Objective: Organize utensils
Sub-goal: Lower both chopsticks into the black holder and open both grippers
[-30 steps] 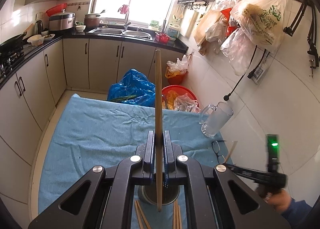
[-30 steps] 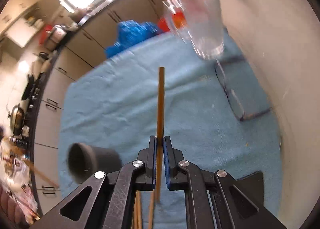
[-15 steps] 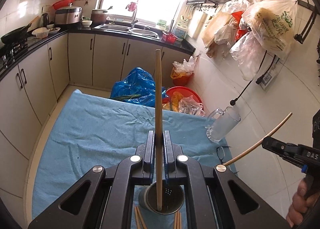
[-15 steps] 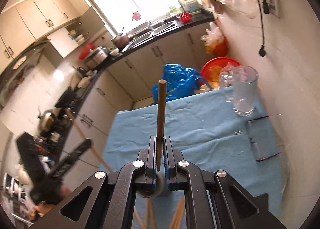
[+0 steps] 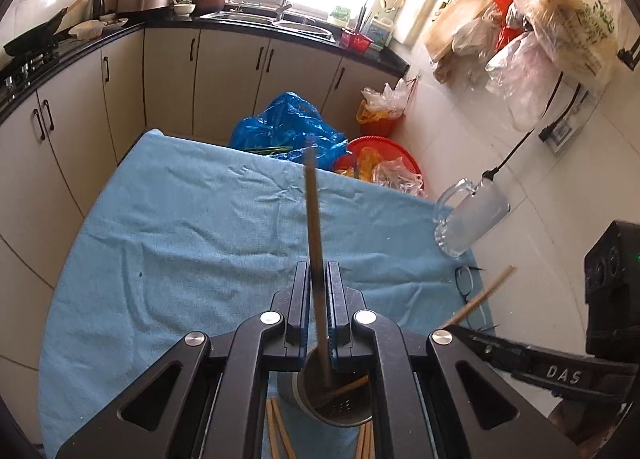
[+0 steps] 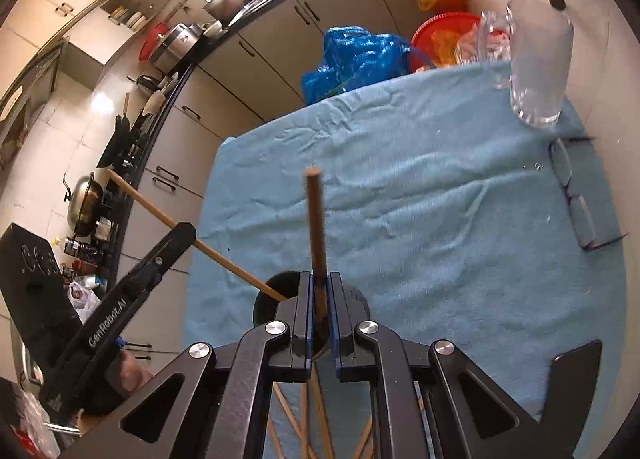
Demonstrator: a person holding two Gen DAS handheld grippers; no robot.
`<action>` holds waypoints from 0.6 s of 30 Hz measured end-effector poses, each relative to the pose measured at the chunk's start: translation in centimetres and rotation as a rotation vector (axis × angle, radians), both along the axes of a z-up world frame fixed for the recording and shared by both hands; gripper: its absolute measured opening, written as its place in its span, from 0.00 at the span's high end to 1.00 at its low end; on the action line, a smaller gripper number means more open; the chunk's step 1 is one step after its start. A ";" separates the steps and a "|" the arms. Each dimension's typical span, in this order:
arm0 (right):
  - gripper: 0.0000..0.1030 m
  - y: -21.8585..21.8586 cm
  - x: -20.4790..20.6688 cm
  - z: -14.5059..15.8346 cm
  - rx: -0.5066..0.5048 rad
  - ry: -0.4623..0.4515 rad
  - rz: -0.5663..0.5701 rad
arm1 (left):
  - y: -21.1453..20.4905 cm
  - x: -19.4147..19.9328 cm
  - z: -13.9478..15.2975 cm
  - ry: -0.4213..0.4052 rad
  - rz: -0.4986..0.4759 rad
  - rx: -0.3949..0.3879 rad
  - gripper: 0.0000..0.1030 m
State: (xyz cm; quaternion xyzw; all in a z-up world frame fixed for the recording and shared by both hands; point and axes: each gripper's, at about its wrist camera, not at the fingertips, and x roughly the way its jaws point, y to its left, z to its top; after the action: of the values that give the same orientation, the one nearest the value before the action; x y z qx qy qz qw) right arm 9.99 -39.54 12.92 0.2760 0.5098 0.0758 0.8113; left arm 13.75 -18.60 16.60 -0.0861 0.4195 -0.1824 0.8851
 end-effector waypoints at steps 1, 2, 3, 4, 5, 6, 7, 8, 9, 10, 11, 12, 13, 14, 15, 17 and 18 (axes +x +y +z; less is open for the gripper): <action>0.91 0.0 0.0 0.0 -0.003 -0.007 -0.001 | 0.0 -0.1 0.1 -0.004 -0.002 0.004 0.91; 0.87 -0.1 -0.2 0.1 -0.010 -0.012 -0.003 | 0.0 -0.2 0.2 -0.007 -0.002 0.006 0.84; 0.82 -0.2 -0.3 0.4 -0.011 -0.023 -0.004 | 0.0 -0.2 0.4 -0.011 0.002 0.008 0.75; 0.80 -0.4 -0.5 0.9 -0.010 -0.037 -0.008 | 0.2 -0.4 0.7 -0.017 0.007 0.005 0.72; 0.78 -0.5 -0.7 1.4 -0.011 -0.046 -0.015 | 0.4 -0.6 1.0 -0.026 0.009 -0.002 0.70; 0.78 -0.8 -1.0 1.8 -0.009 -0.058 -0.024 | 0.5 -0.7 1.4 -0.032 0.010 -0.007 0.70; 0.78 -1.0 -1.4 2.3 -0.006 -0.069 -0.029 | 0.7 -0.9 1.8 -0.038 0.009 -0.009 0.70; 0.77 -1.3 -1.9 2.8 -0.004 -0.082 -0.038 | 1.0 -1.1 2.2 -0.044 0.009 -0.014 0.69; 0.76 -1.6 -2.3 3.2 -0.002 -0.088 -0.044 | 1.4 -1.3 2.6 -0.051 0.013 -0.021 0.68; 0.75 -1.8 -2.8 3.5 0.002 -0.093 -0.052 | 1.8 -1.7 3.1 -0.060 0.019 -0.026 0.67; 0.73 -2.1 -3.5 3.7 0.010 -0.097 -0.065 | 2.2 -2.2 3.5 -0.069 0.026 -0.030 0.64; 0.69 -2.5 -4.2 3.9 0.014 -0.100 -0.078 | 2.8 -2.7 3.9 -0.078 0.032 -0.036 0.62; 0.67 -2.7 -4.8 4.0 0.015 -0.100 -0.087 | 3.2 -3.3 4.1 -0.085 0.035 -0.041 0.61; 0.65 -2.9 -5.6 3.9 0.010 -0.099 -0.099 | 3.7 -3.9 4.3 -0.090 0.035 -0.046 0.61; 0.65 -2.9 -6.5 3.7 0.000 -0.093 -0.109 | 4.0 -4.4 4.4 -0.092 0.034 -0.046 0.61; 0.65 -2.6 -8.1 2.9 -0.007 -0.063 -0.107 | 4.8 -6.0 4.1 -0.095 0.029 -0.036 0.60; 0.65 -2.4 -8.7 2.6 -0.007 -0.052 -0.105 | 5.1 -6.7 3.8 -0.091 0.021 -0.021 0.60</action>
State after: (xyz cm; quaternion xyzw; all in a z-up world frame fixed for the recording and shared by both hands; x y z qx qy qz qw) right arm 1.29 -41.92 15.52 0.2975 0.4735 0.0383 0.8281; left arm 7.03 -13.46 20.45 -0.0915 0.3757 -0.1813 0.9042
